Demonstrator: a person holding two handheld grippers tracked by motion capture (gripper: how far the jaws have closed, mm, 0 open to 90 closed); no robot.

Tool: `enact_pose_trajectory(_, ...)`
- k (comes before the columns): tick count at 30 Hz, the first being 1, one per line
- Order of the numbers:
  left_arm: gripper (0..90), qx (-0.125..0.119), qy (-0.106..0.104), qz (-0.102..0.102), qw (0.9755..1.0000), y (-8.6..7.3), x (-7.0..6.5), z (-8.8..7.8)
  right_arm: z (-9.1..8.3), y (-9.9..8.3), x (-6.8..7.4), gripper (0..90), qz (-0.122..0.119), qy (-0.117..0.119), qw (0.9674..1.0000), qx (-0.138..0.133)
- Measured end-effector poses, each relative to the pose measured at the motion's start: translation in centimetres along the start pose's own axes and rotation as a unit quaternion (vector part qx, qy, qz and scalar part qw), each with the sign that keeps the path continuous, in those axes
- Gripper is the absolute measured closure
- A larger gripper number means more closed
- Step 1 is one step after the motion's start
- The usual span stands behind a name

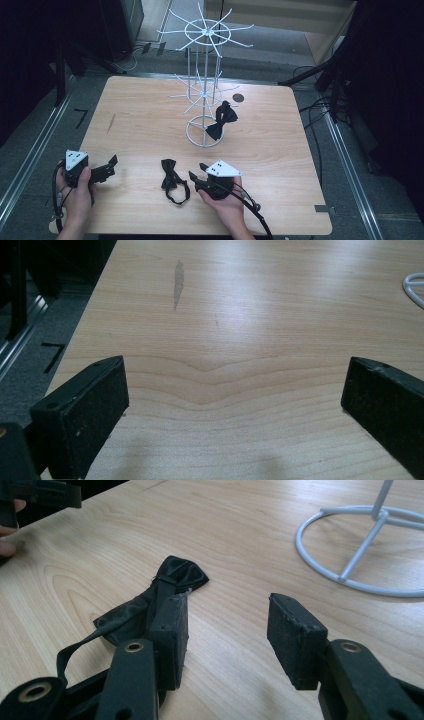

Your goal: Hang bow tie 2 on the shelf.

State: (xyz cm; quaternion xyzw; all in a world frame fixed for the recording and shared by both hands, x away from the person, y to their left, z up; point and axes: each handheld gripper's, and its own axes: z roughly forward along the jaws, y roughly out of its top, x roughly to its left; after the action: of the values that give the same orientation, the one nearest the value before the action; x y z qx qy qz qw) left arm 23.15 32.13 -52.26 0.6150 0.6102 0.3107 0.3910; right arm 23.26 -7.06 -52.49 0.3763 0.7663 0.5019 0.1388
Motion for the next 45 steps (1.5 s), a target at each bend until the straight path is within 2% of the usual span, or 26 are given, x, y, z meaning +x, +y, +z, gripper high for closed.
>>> enact_pose_trajectory(13, 0.0, 0.000, 0.002, 0.000, 1.0000, 0.0, 0.0, 0.0, 0.9, -0.8, 1.0, 53.7, -0.001, 0.017, 0.9997, 0.016)
enact_pose_trajectory(30, 0.0, -0.001, 0.004, -0.003, 1.0000, 0.0, 0.1, 0.0, 1.6, -1.3, 1.6, 57.1, -0.004, 0.029, 0.9990, 0.033)
enact_pose_trajectory(45, 0.0, 0.000, 0.004, -0.003, 1.0000, 0.0, 0.1, 0.0, 2.0, -1.3, 2.1, 62.3, -0.005, 0.037, 0.9971, 0.067)
